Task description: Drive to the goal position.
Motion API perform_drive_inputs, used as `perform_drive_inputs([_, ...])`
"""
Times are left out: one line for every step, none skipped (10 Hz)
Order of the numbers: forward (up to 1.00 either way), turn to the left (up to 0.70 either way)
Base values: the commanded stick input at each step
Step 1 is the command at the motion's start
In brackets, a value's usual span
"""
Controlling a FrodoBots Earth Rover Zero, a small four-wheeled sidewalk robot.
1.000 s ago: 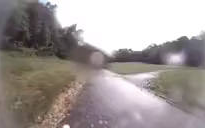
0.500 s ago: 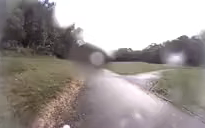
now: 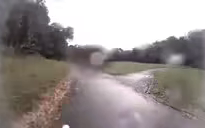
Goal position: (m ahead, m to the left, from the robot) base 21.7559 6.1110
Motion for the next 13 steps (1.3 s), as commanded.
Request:
perform_drive_inputs([0.7,0.06])
perform_drive_inputs([0.7,0.3])
perform_drive_inputs([0.7,0.35])
perform_drive_inputs([0.7,0.35])
perform_drive_inputs([0.7,0.35])
perform_drive_inputs([0.7,0.35])
perform_drive_inputs([0.7,0.35])
perform_drive_inputs([0.7,0.35])
perform_drive_inputs([0.7,0.15])
perform_drive_inputs([0.7,0.0])
perform_drive_inputs([0.7,0.0])
perform_drive_inputs([0.7,0.0])
perform_drive_inputs([0.7,0.0])
